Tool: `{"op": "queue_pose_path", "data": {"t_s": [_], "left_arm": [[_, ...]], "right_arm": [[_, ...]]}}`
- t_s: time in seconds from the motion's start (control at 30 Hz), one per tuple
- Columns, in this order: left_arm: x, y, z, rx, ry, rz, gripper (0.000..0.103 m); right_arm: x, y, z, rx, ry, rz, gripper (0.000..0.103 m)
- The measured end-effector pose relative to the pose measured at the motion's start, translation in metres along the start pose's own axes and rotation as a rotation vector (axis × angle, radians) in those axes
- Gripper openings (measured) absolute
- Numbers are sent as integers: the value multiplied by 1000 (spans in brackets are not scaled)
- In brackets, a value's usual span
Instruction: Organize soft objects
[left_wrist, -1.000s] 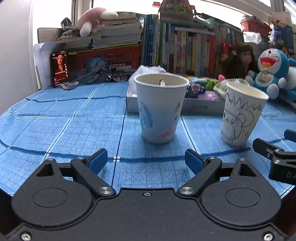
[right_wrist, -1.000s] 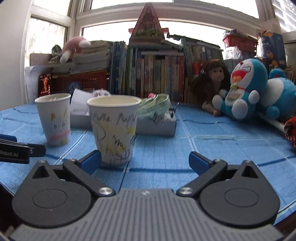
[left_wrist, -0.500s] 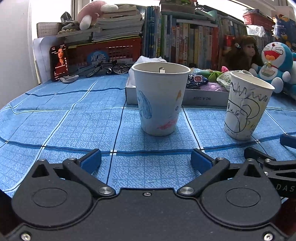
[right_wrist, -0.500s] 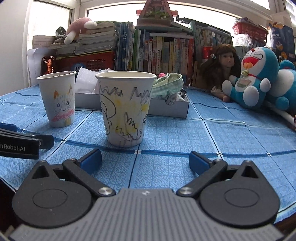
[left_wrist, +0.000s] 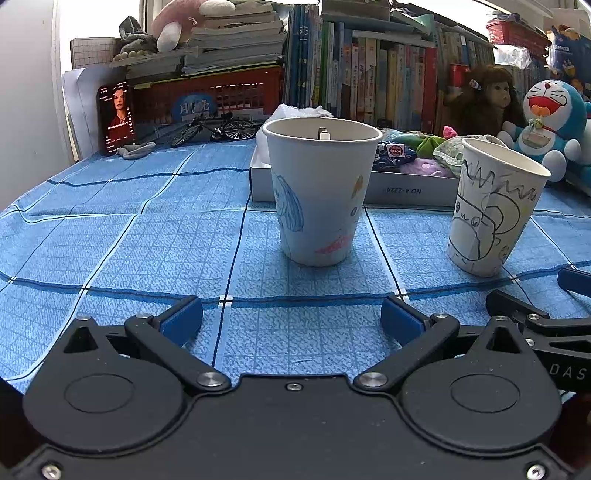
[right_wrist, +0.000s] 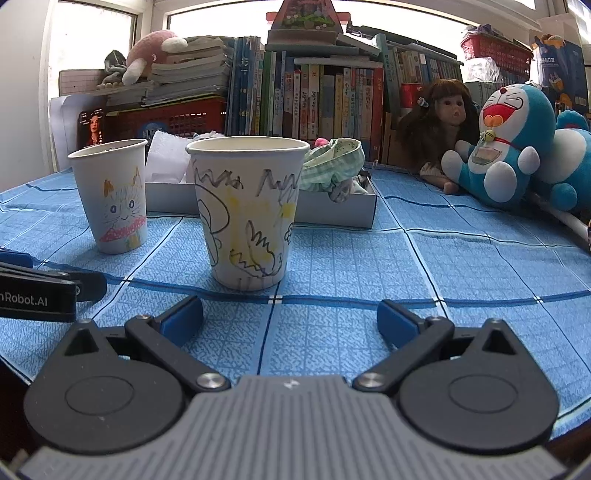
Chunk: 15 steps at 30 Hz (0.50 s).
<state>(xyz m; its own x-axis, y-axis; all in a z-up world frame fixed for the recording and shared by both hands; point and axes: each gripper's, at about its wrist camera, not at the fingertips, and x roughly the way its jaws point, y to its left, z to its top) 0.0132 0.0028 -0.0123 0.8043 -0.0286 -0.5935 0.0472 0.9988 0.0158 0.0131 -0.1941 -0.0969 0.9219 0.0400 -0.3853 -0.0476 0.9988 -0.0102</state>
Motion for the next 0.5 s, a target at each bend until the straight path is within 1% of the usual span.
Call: {"op": "queue_pose_path", "data": {"t_s": [0.5], "left_arm": [[1, -1, 0, -3, 3, 7, 103]], "right_arm": [[0, 0, 0, 0, 6, 1, 103]]}}
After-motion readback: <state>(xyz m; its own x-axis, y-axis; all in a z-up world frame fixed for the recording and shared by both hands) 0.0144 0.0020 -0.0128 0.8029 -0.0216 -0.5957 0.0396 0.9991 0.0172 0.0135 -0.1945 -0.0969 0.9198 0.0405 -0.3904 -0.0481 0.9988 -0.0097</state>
